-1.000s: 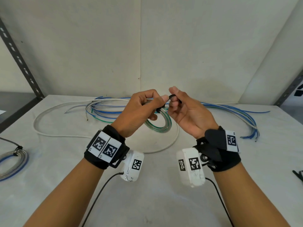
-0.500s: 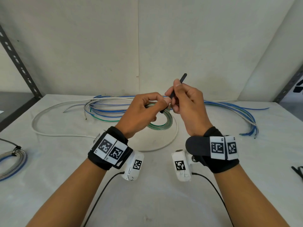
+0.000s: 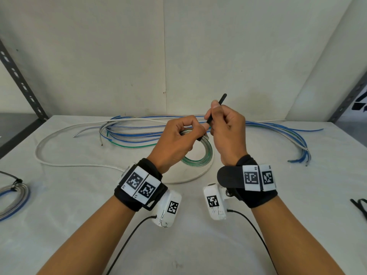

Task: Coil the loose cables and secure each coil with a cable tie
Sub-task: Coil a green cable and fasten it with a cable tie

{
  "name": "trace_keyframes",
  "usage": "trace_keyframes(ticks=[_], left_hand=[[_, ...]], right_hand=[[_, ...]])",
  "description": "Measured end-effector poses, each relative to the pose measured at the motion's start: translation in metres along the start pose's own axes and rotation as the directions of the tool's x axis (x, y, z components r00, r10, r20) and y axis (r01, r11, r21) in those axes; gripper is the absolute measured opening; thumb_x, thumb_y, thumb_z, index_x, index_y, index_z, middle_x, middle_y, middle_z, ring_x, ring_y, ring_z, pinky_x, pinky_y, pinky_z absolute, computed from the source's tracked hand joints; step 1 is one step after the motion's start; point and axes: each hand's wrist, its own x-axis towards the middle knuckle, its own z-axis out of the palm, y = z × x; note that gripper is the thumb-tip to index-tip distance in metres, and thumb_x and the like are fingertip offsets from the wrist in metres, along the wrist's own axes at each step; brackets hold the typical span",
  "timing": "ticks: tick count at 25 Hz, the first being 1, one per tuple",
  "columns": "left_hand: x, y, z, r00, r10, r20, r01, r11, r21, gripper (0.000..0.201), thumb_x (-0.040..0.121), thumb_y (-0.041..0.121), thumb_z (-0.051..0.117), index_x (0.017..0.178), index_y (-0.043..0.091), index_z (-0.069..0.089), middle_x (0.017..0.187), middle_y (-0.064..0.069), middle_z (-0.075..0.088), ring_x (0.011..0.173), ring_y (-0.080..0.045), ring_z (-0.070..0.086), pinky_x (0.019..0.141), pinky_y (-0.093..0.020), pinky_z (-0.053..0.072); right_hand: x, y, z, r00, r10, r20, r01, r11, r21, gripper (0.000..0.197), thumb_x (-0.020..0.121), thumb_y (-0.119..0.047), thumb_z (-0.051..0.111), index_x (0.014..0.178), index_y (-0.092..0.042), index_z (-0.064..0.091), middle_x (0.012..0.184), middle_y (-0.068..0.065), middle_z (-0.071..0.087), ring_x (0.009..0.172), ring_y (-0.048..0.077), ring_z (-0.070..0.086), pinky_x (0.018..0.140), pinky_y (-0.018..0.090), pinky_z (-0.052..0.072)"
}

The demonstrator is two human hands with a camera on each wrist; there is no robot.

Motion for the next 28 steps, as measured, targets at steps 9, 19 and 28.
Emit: trace_keyframes(ticks=[9, 19, 28], left_hand=[[0.0, -0.007, 0.005, 0.998, -0.055, 0.018, 0.056, 0.997, -0.043, 0.031, 0.099, 0.03, 0.063, 0.072, 0.016, 0.06, 0.068, -0.005, 0.06, 0.051, -0.016, 0.027, 0.058, -0.041, 0.033], [0.001, -0.01, 0.012, 0.999, -0.009, 0.048, 0.012, 0.998, -0.058, 0.026, 0.099, 0.023, 0.064, 0.078, 0.007, 0.059, 0.075, -0.028, 0.047, 0.053, -0.017, 0.025, 0.058, -0.044, 0.027], [0.002, -0.011, 0.015, 0.997, 0.066, 0.045, -0.066, 0.998, -0.011, 0.026, 0.099, 0.022, 0.063, 0.076, 0.014, 0.058, 0.058, 0.003, 0.045, 0.049, -0.013, 0.03, 0.052, -0.032, 0.028]], right_hand=[[0.004, 0.009, -0.004, 1.0, 0.013, -0.012, -0.013, 1.0, -0.009, 0.042, 0.106, -0.026, 0.05, 0.068, -0.012, 0.061, 0.05, -0.015, 0.046, 0.051, 0.006, 0.039, 0.058, 0.025, 0.036], [0.009, 0.011, -0.009, 0.998, -0.021, -0.064, 0.02, 1.0, -0.017, 0.041, 0.104, -0.03, 0.052, 0.069, -0.012, 0.063, 0.048, -0.015, 0.045, 0.052, 0.011, 0.039, 0.059, 0.032, 0.037], [0.005, 0.008, -0.01, 0.998, 0.058, -0.037, -0.06, 0.997, -0.043, 0.043, 0.106, -0.033, 0.048, 0.077, -0.009, 0.067, 0.06, -0.001, 0.052, 0.06, 0.014, 0.045, 0.067, 0.029, 0.044]])
